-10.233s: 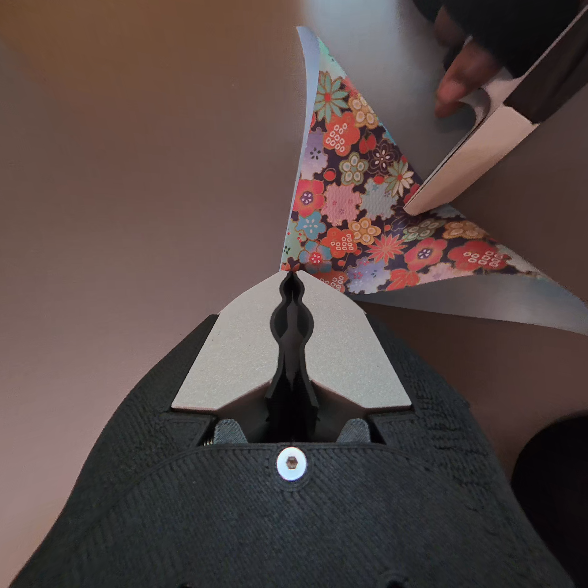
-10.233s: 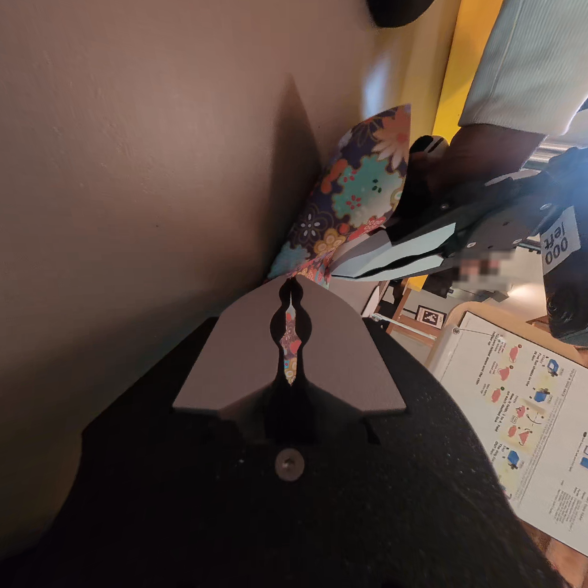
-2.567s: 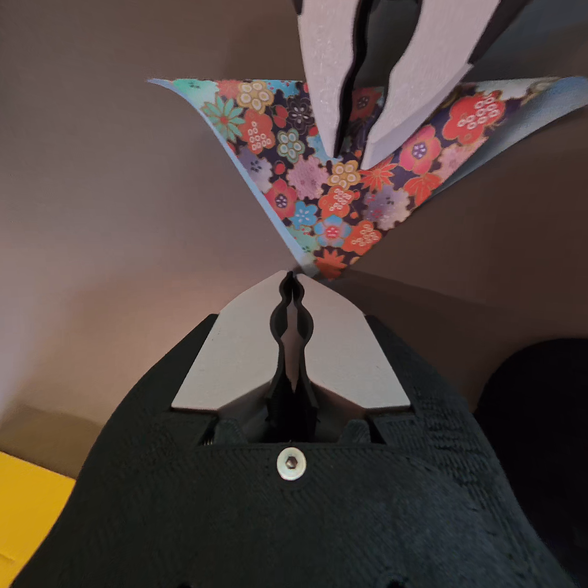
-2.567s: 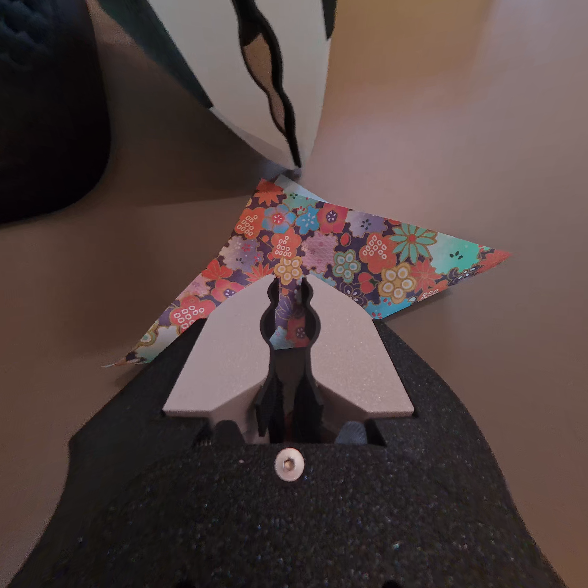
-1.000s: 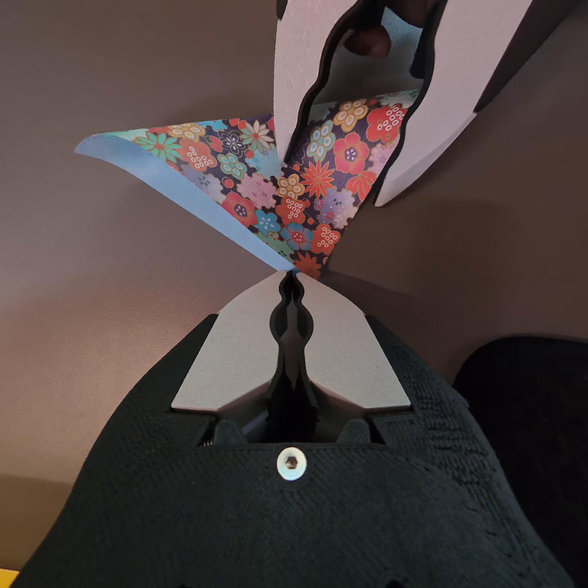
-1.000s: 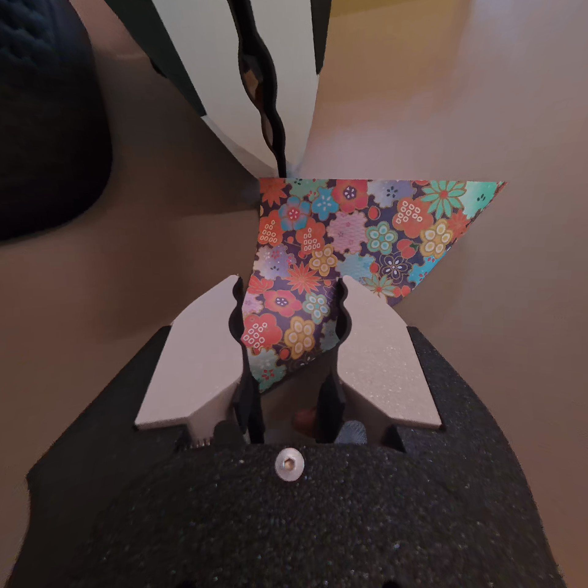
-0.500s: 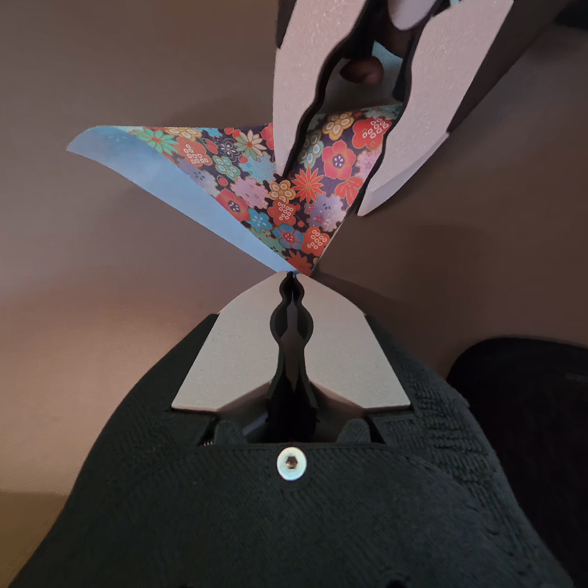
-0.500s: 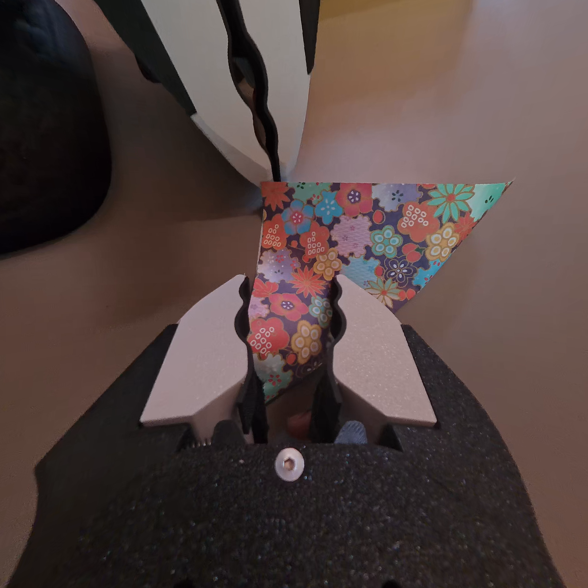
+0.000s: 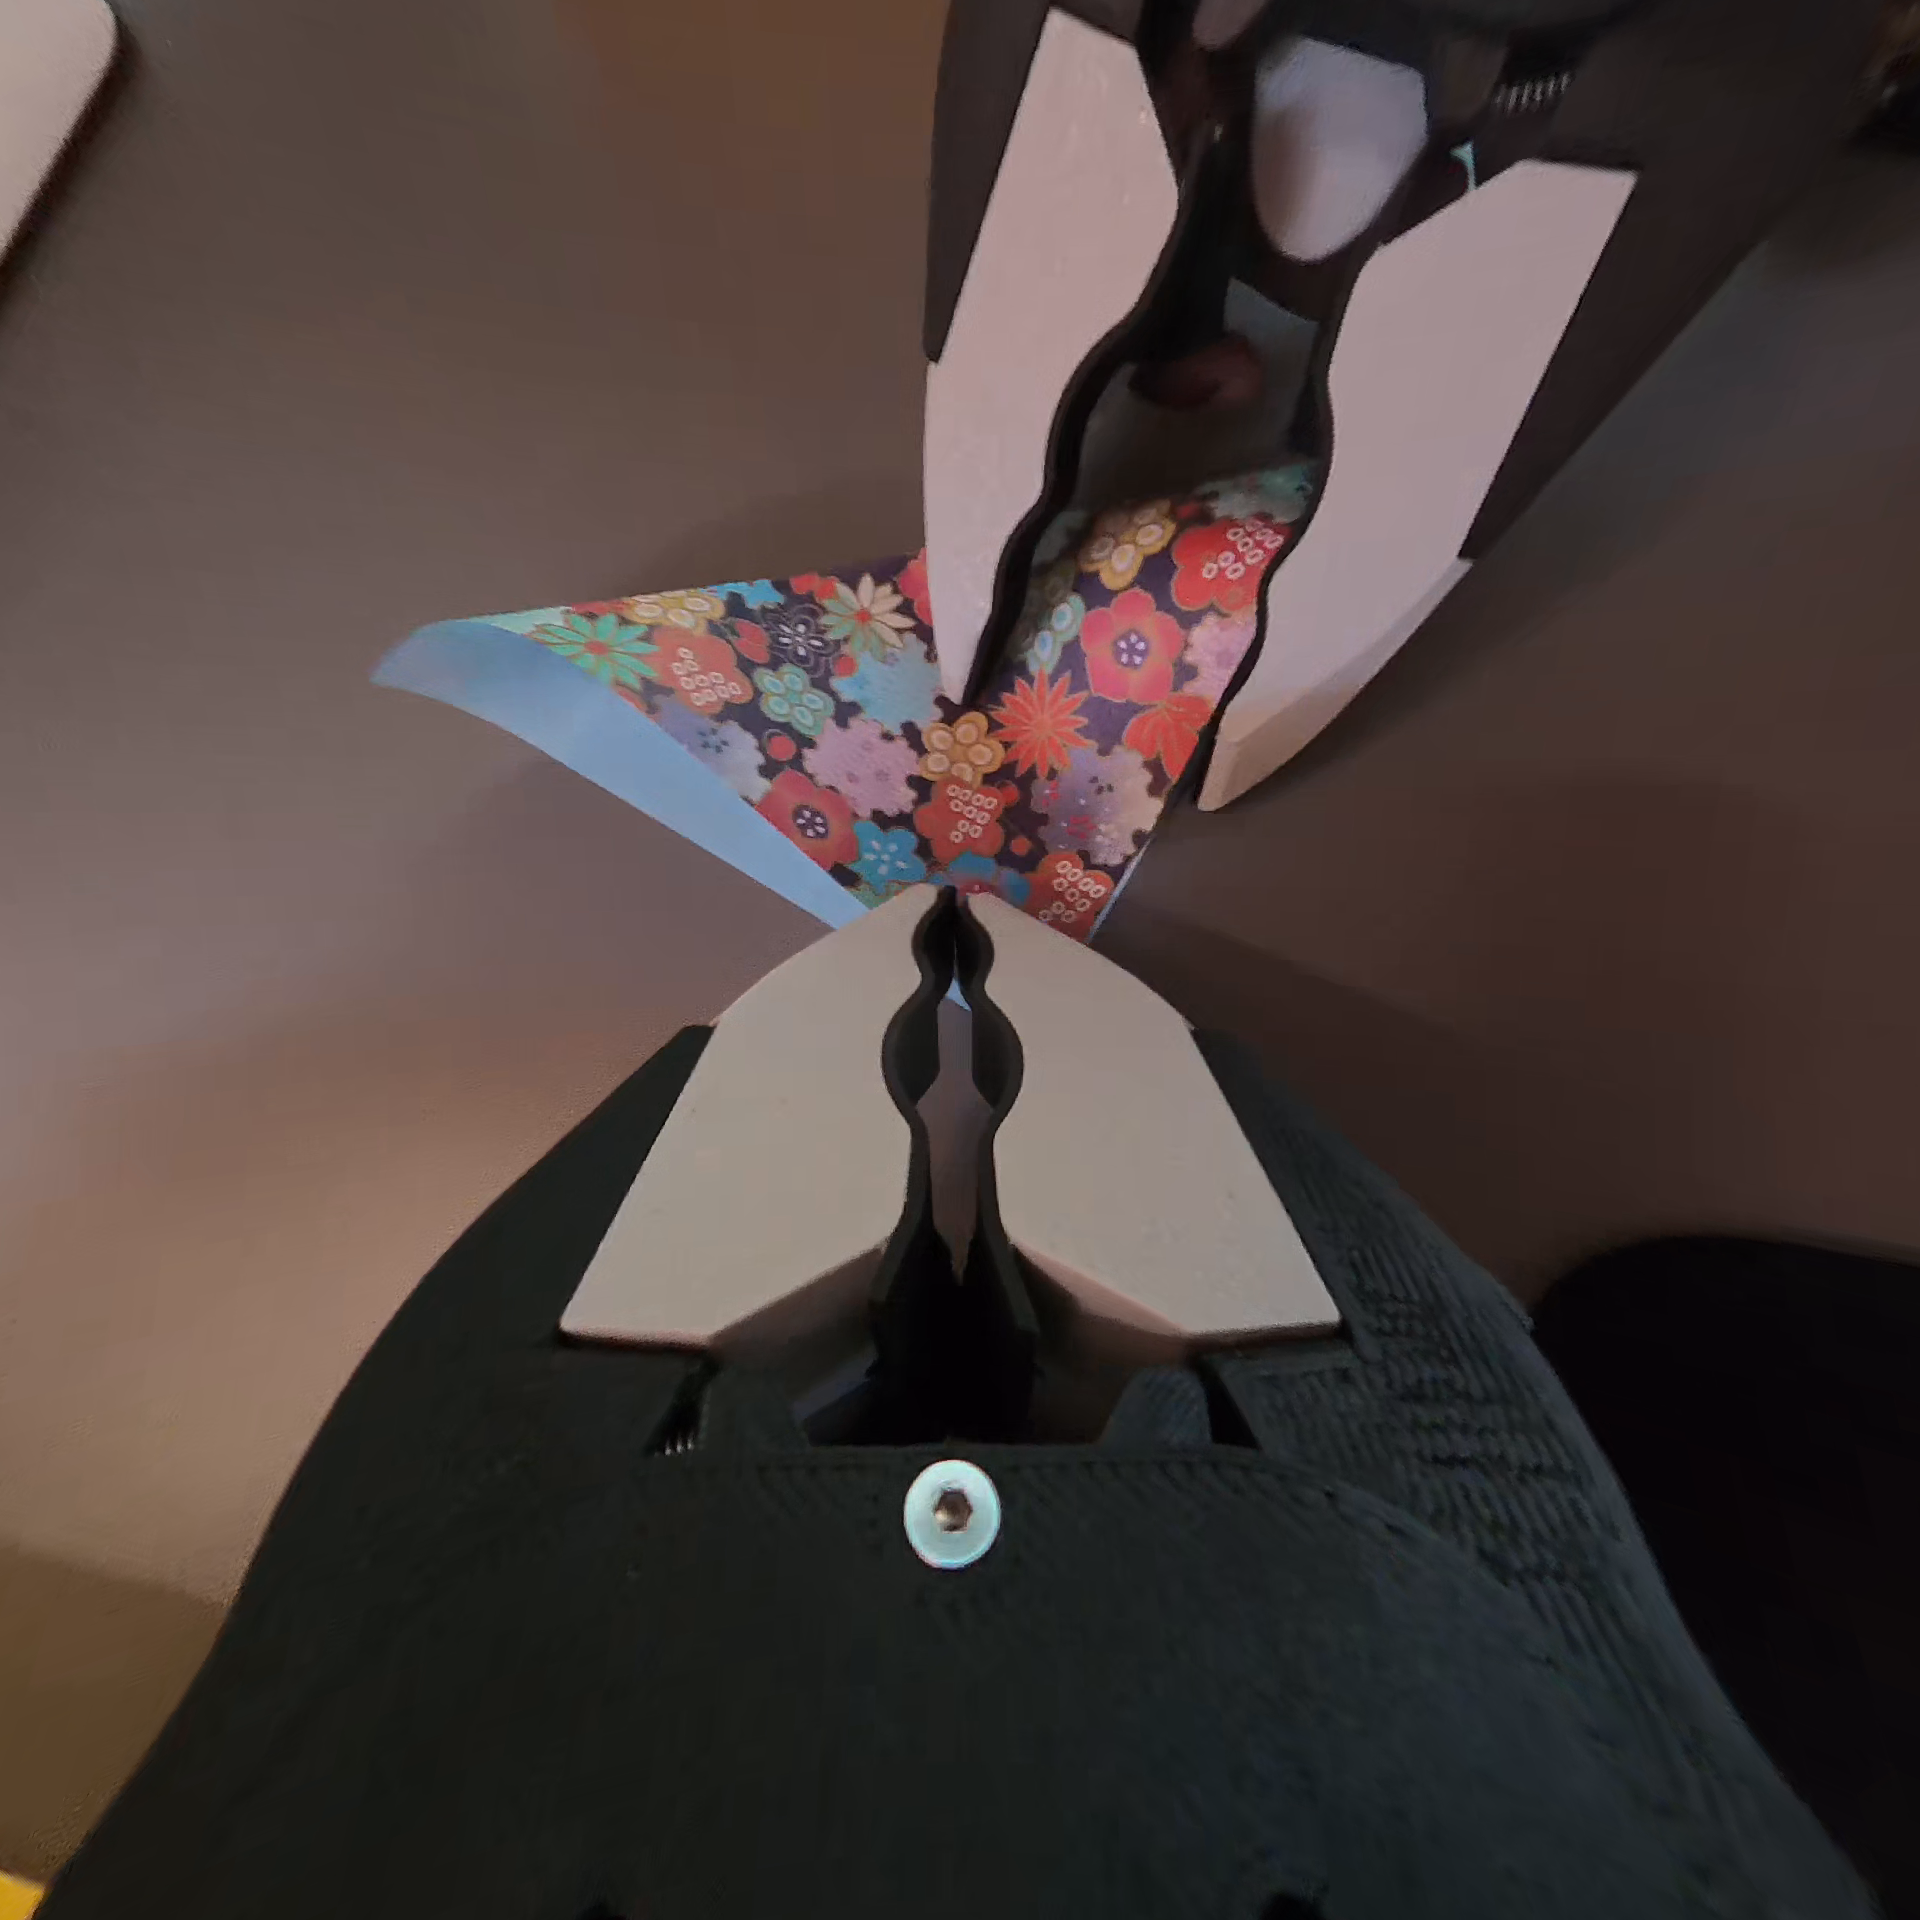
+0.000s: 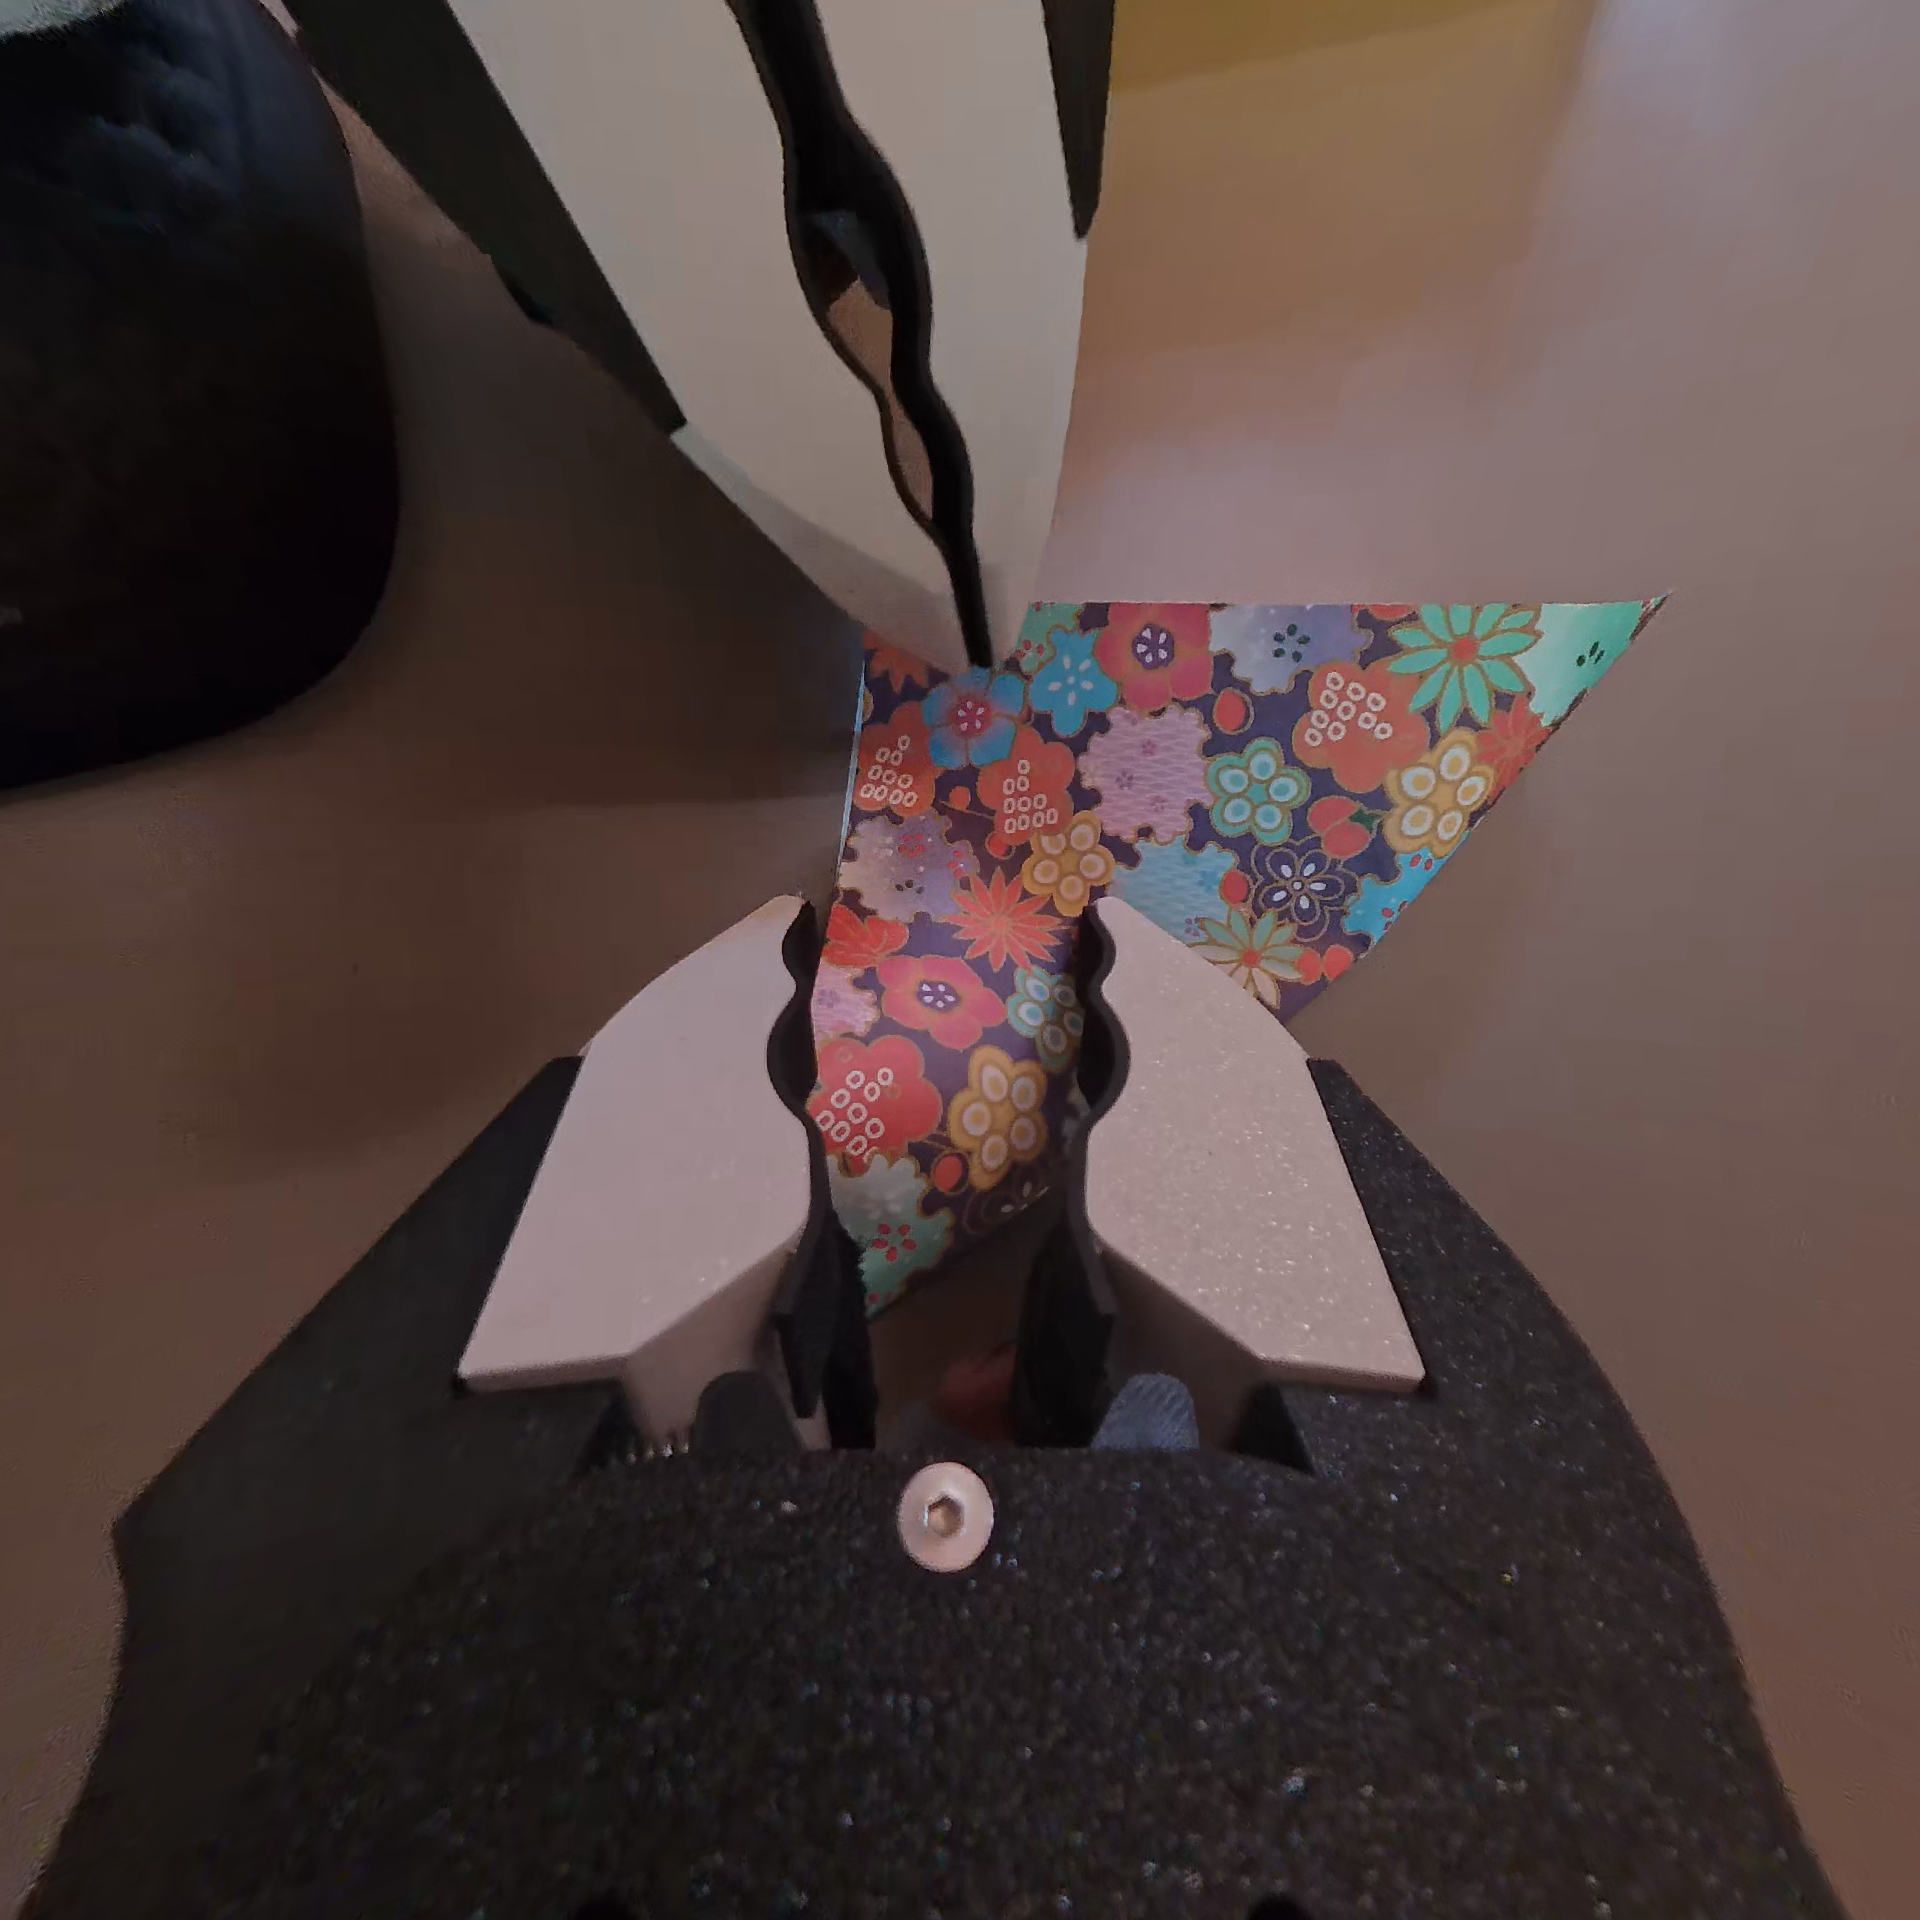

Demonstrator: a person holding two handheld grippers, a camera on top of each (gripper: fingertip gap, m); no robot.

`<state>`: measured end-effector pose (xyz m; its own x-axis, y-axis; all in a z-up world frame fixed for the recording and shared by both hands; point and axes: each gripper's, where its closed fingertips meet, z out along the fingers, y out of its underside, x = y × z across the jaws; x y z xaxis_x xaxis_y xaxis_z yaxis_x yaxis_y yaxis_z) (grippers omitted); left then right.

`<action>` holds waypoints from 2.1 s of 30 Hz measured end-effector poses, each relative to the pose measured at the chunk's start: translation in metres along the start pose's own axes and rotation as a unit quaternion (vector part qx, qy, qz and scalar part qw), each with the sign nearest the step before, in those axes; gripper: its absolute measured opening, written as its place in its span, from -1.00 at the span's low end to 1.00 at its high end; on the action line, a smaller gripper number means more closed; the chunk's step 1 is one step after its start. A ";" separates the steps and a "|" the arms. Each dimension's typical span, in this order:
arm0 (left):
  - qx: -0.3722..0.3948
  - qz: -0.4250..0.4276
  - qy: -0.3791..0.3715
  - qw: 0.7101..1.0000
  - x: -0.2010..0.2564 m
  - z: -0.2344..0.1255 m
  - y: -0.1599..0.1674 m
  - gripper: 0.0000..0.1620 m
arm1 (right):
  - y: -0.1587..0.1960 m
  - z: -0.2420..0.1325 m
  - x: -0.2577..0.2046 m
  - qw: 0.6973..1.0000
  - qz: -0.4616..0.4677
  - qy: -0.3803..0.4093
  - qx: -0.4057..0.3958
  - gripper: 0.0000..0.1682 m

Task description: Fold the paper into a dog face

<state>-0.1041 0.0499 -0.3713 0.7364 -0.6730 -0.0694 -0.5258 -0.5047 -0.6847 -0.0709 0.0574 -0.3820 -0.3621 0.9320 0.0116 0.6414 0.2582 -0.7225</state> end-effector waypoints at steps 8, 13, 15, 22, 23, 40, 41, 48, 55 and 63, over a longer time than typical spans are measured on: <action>-0.024 -0.007 0.028 0.999 0.009 0.003 0.011 -1.00 | -0.001 0.000 -0.003 1.000 -0.010 -0.009 0.011 -0.49; 0.013 -0.013 0.009 1.000 0.001 -0.004 -0.003 -1.00 | -0.001 0.000 -0.004 1.000 -0.014 -0.013 0.014 -0.51; 0.023 -0.004 -0.022 0.999 -0.008 -0.007 -0.006 -1.00 | -0.001 0.000 -0.005 1.000 -0.018 -0.017 0.014 -0.55; 0.023 -0.038 -0.043 0.998 -0.014 -0.005 -0.002 -0.85 | -0.001 -0.001 -0.010 0.999 -0.042 -0.018 0.026 -0.67; 0.009 -0.045 -0.038 0.998 -0.013 -0.001 0.001 -0.82 | -0.002 -0.001 -0.011 0.998 -0.049 -0.015 0.028 -0.68; 0.031 0.026 -0.049 0.998 -0.003 -0.009 -0.010 -0.94 | -0.001 -0.001 -0.009 0.999 -0.027 -0.018 0.028 -0.65; 0.021 0.032 -0.060 0.997 -0.005 -0.007 -0.007 -0.94 | -0.001 -0.001 -0.009 0.999 -0.026 -0.018 0.028 -0.65; -0.008 -0.086 -0.072 0.994 -0.033 -0.006 0.014 -1.00 | -0.001 -0.001 -0.009 0.999 -0.023 -0.020 0.028 -0.64; -0.030 -0.052 -0.027 0.998 -0.017 0.002 0.017 -1.00 | -0.001 -0.001 -0.009 0.999 -0.022 -0.022 0.028 -0.64; -0.011 -0.080 -0.006 0.997 -0.017 0.002 0.018 -0.99 | -0.002 -0.001 -0.002 1.000 -0.002 0.001 0.027 -0.62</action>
<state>-0.1248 0.0532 -0.3838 0.8164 -0.5766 0.0317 -0.4097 -0.6170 -0.6719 -0.0705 0.0554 -0.3803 -0.3637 0.9314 0.0166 0.6019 0.2486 -0.7589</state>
